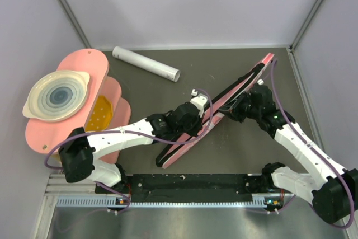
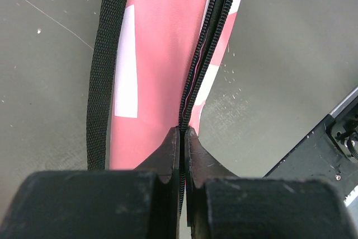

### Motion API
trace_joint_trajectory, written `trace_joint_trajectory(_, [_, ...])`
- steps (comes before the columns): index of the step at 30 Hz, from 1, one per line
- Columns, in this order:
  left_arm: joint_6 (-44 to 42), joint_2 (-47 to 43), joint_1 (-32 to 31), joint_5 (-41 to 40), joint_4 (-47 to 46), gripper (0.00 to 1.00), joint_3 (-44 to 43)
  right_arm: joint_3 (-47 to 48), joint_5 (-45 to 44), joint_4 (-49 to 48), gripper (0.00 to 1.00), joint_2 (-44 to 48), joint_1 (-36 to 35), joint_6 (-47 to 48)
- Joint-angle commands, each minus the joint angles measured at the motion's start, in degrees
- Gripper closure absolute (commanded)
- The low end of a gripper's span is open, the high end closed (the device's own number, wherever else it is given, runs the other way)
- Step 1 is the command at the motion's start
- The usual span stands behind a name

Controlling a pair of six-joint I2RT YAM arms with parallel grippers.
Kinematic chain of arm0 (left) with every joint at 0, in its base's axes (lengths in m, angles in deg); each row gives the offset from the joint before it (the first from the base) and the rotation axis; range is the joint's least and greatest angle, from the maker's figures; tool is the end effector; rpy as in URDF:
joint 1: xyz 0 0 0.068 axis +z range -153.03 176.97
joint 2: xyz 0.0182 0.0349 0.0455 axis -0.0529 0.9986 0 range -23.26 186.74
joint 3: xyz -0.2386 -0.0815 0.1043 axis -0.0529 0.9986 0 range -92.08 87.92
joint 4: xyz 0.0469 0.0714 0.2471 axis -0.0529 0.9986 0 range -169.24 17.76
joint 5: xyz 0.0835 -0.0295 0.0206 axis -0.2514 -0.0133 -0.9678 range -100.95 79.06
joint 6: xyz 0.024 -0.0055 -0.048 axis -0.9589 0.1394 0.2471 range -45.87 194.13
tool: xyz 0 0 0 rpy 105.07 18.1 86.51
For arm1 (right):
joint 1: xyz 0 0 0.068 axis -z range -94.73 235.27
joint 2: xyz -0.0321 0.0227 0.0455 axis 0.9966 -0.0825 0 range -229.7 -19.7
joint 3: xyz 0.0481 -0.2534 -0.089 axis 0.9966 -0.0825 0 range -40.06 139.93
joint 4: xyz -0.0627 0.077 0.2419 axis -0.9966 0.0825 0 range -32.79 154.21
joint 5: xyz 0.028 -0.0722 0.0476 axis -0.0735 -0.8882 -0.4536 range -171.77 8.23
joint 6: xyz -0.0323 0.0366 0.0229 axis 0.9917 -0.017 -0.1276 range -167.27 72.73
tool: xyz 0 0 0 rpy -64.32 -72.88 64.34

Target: Pack up the badminton gear

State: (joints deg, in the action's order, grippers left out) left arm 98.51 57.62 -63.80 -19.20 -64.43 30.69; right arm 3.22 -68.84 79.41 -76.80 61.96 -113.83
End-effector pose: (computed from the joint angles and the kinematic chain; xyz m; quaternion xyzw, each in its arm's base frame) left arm 0.1570 -0.2700 0.2630 0.2507 0.8631 -0.2457 0.3632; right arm 0.1959 0.0931 0.2710 0.2788 0.8419 0.3895 0.2484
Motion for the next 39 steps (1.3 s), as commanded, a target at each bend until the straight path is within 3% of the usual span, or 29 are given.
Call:
trace_joint_trajectory(1, [-0.30, -0.20, -0.40, -2.12, -1.27, 1.00, -2.62, -0.75, -2.91, -1.98, 0.87, 0.94, -0.68, -0.93])
trace_joint_trajectory(7, [-0.48, -0.46, -0.49, -2.47, -1.01, 1.00, -2.53, -1.45, -4.93, -2.16, 1.00, 2.08, -0.77, -0.58])
trace_joint_trajectory(9, [-0.30, -0.55, -0.49, -2.47, -0.92, 1.00, -2.45, -1.28, -4.76, -2.42, 1.00, 2.08, -0.68, 1.52])
trace_joint_trajectory(16, [2.34, -1.69, 0.74, 2.78, 0.75, 1.00, -2.71, -0.83, 3.23, -11.02, 1.00, 1.38, -0.77, 20.82])
trace_joint_trajectory(17, [2.25, -2.56, 1.18, 3.85, -0.12, 0.96, -2.45, -1.18, 4.11, -13.47, 1.00, 1.20, -0.77, 22.43])
trace_joint_trajectory(21, [1.90, -5.38, 2.67, 7.89, -2.94, 0.57, -1.66, -3.90, 7.54, -20.33, 1.00, 0.94, -0.68, 25.96])
trace_joint_trajectory(23, [1.81, -6.87, 4.25, 10.68, -3.99, 0.47, -1.83, -4.61, 8.25, -21.75, 1.00, 0.94, -0.68, 25.87])
trace_joint_trajectory(30, [1.90, -4.08, 7.51, 5.09, -11.81, 0.36, -5.25, -7.86, 10.80, -28.86, 1.00, 1.37, -0.68, 26.22])
trace_joint_trajectory(39, [2.86, 12.80, 10.06, 5.97, -10.24, 0.35, -21.42, -10.06, 11.86, -30.55, 1.00, 2.70, -0.77, 26.31])
